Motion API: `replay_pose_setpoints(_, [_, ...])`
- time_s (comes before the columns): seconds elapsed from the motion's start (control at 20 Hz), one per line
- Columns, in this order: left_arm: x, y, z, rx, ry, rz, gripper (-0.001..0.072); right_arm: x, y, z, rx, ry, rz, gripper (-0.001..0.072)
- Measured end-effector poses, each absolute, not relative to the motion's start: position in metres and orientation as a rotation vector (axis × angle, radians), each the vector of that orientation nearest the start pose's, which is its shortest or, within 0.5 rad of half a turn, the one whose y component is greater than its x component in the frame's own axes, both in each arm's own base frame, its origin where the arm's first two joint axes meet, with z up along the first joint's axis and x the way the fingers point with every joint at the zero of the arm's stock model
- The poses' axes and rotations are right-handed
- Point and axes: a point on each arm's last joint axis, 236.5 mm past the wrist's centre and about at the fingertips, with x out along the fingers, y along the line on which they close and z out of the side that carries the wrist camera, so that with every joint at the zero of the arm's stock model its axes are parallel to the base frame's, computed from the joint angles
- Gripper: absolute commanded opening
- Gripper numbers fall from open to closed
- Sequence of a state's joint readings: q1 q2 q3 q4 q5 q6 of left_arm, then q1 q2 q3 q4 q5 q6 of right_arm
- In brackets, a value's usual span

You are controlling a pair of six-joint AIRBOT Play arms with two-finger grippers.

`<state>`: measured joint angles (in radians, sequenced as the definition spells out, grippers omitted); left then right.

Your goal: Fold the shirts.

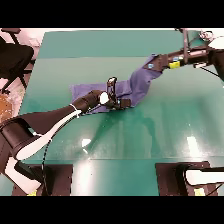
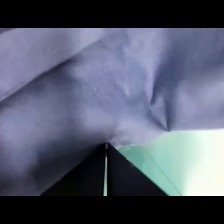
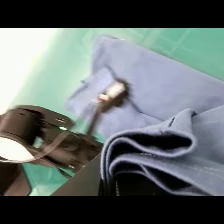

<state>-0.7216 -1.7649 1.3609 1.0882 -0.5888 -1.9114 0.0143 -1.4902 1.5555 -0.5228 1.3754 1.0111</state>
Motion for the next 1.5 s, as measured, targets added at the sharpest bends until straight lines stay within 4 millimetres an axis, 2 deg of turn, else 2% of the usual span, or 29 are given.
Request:
replay_pose_setpoints(0.25, [0.370, -0.408, -0.074, -0.411, 1.235, -0.498, 0.0020, 0.417, 0.266, 0.182, 0.330, 0.898, 1.113, 0.0017])
replay_pose_setpoints(0.35, [0.369, -0.408, -0.075, -0.407, 1.242, -0.498, 0.0020, 0.417, 0.283, 0.184, 0.322, 0.914, 1.133, 0.0017])
replay_pose_setpoints(0.5, [0.366, -0.406, -0.077, -0.394, 1.255, -0.499, 0.0020, 0.414, 0.298, 0.176, 0.294, 0.969, 1.139, 0.0017])
replay_pose_setpoints(0.8, [0.362, -0.396, -0.074, -0.326, 1.265, -0.503, 0.0020, 0.410, 0.303, 0.155, 0.238, 1.056, 1.096, 0.0017])
replay_pose_setpoints(1.15, [0.373, -0.373, -0.020, -0.163, 1.126, -0.539, 0.0019, 0.411, 0.300, 0.150, 0.226, 1.075, 1.072, 0.0017])
replay_pose_setpoints(1.3, [0.381, -0.355, -0.003, -0.104, 1.080, -0.515, 0.0020, 0.412, 0.300, 0.150, 0.226, 1.074, 1.069, 0.0017])
replay_pose_setpoints(1.5, [0.409, -0.309, 0.020, -0.108, 1.031, -0.422, 0.0019, 0.410, 0.301, 0.154, 0.223, 1.065, 1.070, 0.0017])
